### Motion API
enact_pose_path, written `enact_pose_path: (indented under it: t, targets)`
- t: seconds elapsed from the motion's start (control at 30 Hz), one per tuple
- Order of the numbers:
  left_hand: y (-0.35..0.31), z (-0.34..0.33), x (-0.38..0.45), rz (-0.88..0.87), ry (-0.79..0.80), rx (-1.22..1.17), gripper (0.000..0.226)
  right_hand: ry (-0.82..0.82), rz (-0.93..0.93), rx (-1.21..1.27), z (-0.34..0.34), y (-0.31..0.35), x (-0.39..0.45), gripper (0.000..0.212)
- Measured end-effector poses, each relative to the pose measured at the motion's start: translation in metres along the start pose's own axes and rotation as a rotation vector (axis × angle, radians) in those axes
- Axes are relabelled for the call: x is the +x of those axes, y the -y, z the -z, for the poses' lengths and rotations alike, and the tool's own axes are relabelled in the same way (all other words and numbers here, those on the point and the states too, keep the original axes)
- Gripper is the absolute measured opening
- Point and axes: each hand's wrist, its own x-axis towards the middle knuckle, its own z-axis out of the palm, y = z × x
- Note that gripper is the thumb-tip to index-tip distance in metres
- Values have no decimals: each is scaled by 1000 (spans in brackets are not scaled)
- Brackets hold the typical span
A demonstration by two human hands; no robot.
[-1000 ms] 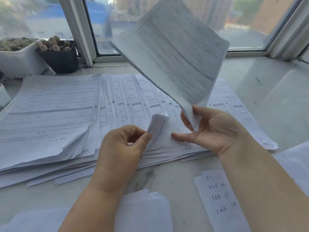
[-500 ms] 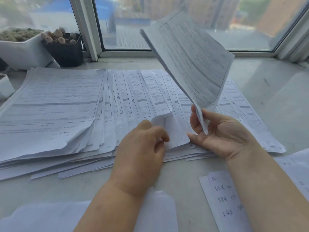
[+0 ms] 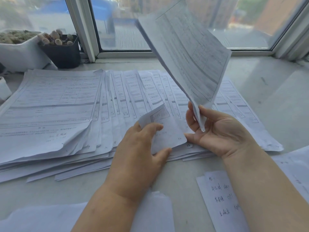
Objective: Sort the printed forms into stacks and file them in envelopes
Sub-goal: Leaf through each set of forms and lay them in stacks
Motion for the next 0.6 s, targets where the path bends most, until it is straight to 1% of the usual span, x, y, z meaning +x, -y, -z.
enact_pose_path:
  t: [0.13,0.2,0.27,0.3,0.33,0.4,0.43,0.47,0.5,0.53,0.57,0.6]
  targets:
    - [2,0,0,-11,-4,5,56,-35,2,-23,-6,-1,0,24]
    - [2,1,0,-9,-18,-8,47,-44,15,-28,-9,-3,-1,20]
    - [0,2,0,10,-68,-43,40,-76,38,-70,-12,-5,-2,19]
    - [0,3,-1,11,-98,-56,45,-100,51,-97,-13,-7,-2,20]
    - [0,3,-1,5,-114,-57,60,-123,62,-118,-14,-8,-3,21]
    - [-2,4,-3,-9,-125,-54,98,-145,66,-129,-16,-10,-4,21]
    - [-2,6,-3,2,-150,-54,109,-141,60,-121,-16,-10,-5,20]
    - [0,6,-4,43,-186,-50,114,-142,58,-106,-17,-8,-7,20]
    - [2,7,-5,120,-212,-55,112,-156,70,-93,-18,-4,-9,19]
    - [4,8,-5,193,-236,-66,100,-182,97,-87,-19,2,-12,17]
    - [5,9,-4,249,-277,-80,79,-219,138,-95,-20,12,-16,15]
    - [7,10,-4,290,-349,-114,54,-264,188,-121,-21,23,-21,13]
